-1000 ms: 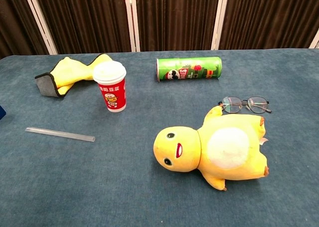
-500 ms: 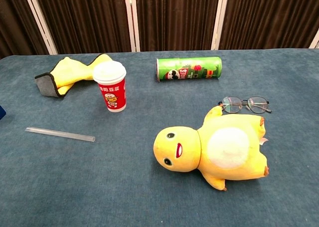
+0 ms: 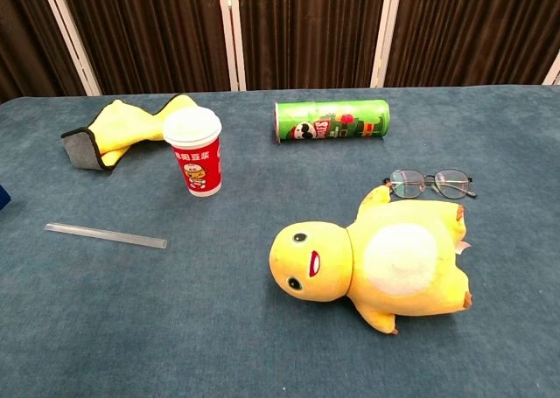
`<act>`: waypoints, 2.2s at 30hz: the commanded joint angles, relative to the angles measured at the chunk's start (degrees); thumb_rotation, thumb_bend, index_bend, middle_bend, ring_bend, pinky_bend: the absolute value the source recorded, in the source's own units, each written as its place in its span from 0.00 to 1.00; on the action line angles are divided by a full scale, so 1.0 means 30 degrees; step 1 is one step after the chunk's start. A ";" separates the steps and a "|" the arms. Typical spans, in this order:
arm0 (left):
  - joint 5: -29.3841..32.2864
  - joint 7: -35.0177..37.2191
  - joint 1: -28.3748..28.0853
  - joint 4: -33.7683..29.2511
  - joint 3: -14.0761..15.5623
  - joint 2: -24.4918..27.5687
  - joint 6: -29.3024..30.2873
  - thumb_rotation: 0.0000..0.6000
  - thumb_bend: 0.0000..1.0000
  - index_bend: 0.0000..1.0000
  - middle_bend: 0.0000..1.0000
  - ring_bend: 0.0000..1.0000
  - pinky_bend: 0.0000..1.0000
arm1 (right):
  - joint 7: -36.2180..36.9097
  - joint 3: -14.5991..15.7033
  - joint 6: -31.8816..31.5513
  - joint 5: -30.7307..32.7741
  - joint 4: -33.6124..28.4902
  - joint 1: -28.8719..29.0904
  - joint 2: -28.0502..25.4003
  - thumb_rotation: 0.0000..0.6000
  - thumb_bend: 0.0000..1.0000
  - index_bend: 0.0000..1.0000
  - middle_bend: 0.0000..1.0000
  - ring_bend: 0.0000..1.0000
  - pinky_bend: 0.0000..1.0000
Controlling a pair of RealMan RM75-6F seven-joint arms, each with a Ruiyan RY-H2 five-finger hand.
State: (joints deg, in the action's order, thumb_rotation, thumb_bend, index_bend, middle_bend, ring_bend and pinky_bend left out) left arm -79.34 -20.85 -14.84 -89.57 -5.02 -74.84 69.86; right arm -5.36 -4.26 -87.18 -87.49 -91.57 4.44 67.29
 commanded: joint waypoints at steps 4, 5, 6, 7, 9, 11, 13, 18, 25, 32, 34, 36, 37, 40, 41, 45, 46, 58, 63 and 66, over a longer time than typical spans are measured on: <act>0.2342 -0.2379 -0.1997 0.0313 -0.1055 -0.1949 -0.2395 1.00 0.41 0.50 0.02 0.00 0.00 | 0.0533 -0.0073 0.0106 0.0195 -0.0150 -0.0004 -0.0209 1.00 0.09 0.12 0.00 0.00 0.00; 0.2591 -0.2764 -0.2257 0.0396 -0.1138 -0.2184 -0.2648 1.00 0.41 0.49 0.02 0.00 0.00 | 0.0649 -0.0075 0.0136 0.0229 -0.0182 -0.0008 -0.0247 1.00 0.09 0.12 0.00 0.00 0.00; 0.2856 -0.3125 -0.2474 0.0495 -0.1231 -0.2407 -0.2820 1.00 0.41 0.48 0.02 0.00 0.00 | 0.0758 -0.0074 0.0165 0.0252 -0.0215 -0.0009 -0.0283 1.00 0.09 0.12 0.00 0.00 0.00; 0.3120 -0.3454 -0.2676 0.0607 -0.1327 -0.2629 -0.2958 1.00 0.41 0.47 0.02 0.00 0.00 | 0.0847 -0.0072 0.0180 0.0252 -0.0244 -0.0008 -0.0321 1.00 0.09 0.12 0.00 0.00 0.00; 0.3894 -0.4168 -0.3169 0.0902 -0.1564 -0.3169 -0.3365 1.00 0.41 0.46 0.02 0.00 0.00 | 0.1021 -0.0056 0.0200 0.0233 -0.0319 -0.0012 -0.0398 1.00 0.09 0.12 0.00 0.00 0.00; 0.4790 -0.4900 -0.3681 0.1116 -0.1729 -0.3627 -0.3775 1.00 0.41 0.45 0.01 0.00 0.00 | 0.1178 -0.0035 0.0213 0.0191 -0.0385 -0.0013 -0.0467 1.00 0.09 0.12 0.00 0.00 0.00; 0.5267 -0.5328 -0.4049 0.1274 -0.1741 -0.3907 -0.4037 1.00 0.41 0.44 0.00 0.00 0.00 | 0.1261 -0.0019 0.0245 0.0186 -0.0434 -0.0008 -0.0491 1.00 0.09 0.12 0.00 0.00 0.00; 0.6183 -0.6160 -0.4741 0.1499 -0.1629 -0.4633 -0.4421 1.00 0.41 0.44 0.00 0.00 0.00 | 0.1432 -0.0029 0.0294 0.0224 -0.0508 0.0001 -0.0551 1.00 0.09 0.12 0.00 0.00 0.00; 0.7301 -0.7151 -0.5419 0.1668 -0.1335 -0.5480 -0.4289 1.00 0.41 0.45 0.00 0.00 0.00 | 0.1798 -0.0038 0.0340 0.0265 -0.0643 -0.0002 -0.0657 1.00 0.09 0.12 0.00 0.00 0.00; 0.7510 -0.7468 -0.5645 0.1771 -0.0977 -0.5700 -0.4085 1.00 0.41 0.46 0.00 0.00 0.00 | 0.1968 -0.0032 0.0345 0.0245 -0.0690 -0.0002 -0.0683 1.00 0.09 0.12 0.00 0.00 0.00; 0.7502 -0.7421 -0.5703 0.1949 -0.0882 -0.5871 -0.3998 1.00 0.41 0.47 0.00 0.00 0.00 | 0.1982 -0.0016 0.0301 0.0177 -0.0699 -0.0011 -0.0685 1.00 0.09 0.12 0.00 0.00 0.00; 0.7511 -0.7350 -0.5763 0.2183 -0.0737 -0.6075 -0.3919 1.00 0.41 0.49 0.00 0.00 0.00 | 0.1995 -0.0007 0.0271 0.0127 -0.0702 -0.0012 -0.0669 1.00 0.09 0.12 0.00 0.00 0.00; 0.7525 -0.7376 -0.5793 0.2295 -0.0665 -0.6154 -0.3886 1.00 0.40 0.49 0.00 0.00 0.00 | 0.1991 0.0000 0.0271 0.0119 -0.0701 -0.0014 -0.0663 1.00 0.09 0.12 0.00 0.00 0.00; 0.7587 -0.7465 -0.5887 0.2595 -0.0518 -0.6396 -0.3755 1.00 0.41 0.50 0.00 0.00 0.00 | 0.2019 0.0001 0.0288 0.0135 -0.0707 -0.0012 -0.0655 1.00 0.09 0.12 0.00 0.00 0.00; 0.7594 -0.7425 -0.5900 0.2651 -0.0524 -0.6452 -0.3708 1.00 0.41 0.50 0.00 0.00 0.00 | 0.2036 0.0003 0.0288 0.0133 -0.0709 -0.0012 -0.0655 1.00 0.09 0.12 0.00 0.00 0.00; 0.7649 -0.7304 -0.5961 0.2855 -0.0413 -0.6634 -0.3620 1.00 0.41 0.56 0.00 0.00 0.00 | 0.2125 -0.0016 0.0259 0.0139 -0.0736 -0.0021 -0.0679 1.00 0.09 0.12 0.00 0.00 0.00; 0.7660 -0.7330 -0.5969 0.2888 -0.0364 -0.6658 -0.3607 1.00 0.41 0.57 0.00 0.00 0.00 | 0.2151 -0.0023 0.0252 0.0144 -0.0750 -0.0022 -0.0687 1.00 0.09 0.12 0.00 0.00 0.00; 0.6743 -0.6252 -0.5905 0.1256 -0.0624 -0.5673 -0.2393 1.00 0.41 0.59 0.01 0.00 0.00 | 0.2290 0.0091 0.0264 0.0015 -0.1100 -0.0063 -0.0827 1.00 0.09 0.12 0.00 0.00 0.00; 0.7057 -0.4508 -0.5845 -0.1422 -0.2303 -0.3880 -0.1684 1.00 0.41 0.59 0.01 0.00 0.00 | 0.2184 0.0237 0.0641 0.0143 -0.1268 -0.0022 -0.0950 1.00 0.09 0.12 0.00 0.00 0.00; 0.8152 -0.3197 -0.5808 -0.3248 -0.3478 -0.2941 -0.1749 1.00 0.41 0.59 0.01 0.00 0.00 | 0.2191 0.0290 0.0936 0.0325 -0.1268 0.0033 -0.0910 1.00 0.09 0.12 0.00 0.00 0.00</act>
State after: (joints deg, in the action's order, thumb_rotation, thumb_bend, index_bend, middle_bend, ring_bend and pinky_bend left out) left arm -57.72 -34.33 -32.42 -94.40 -11.85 -86.86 64.18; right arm 1.21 -3.47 -84.54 -86.67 -95.35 4.47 64.52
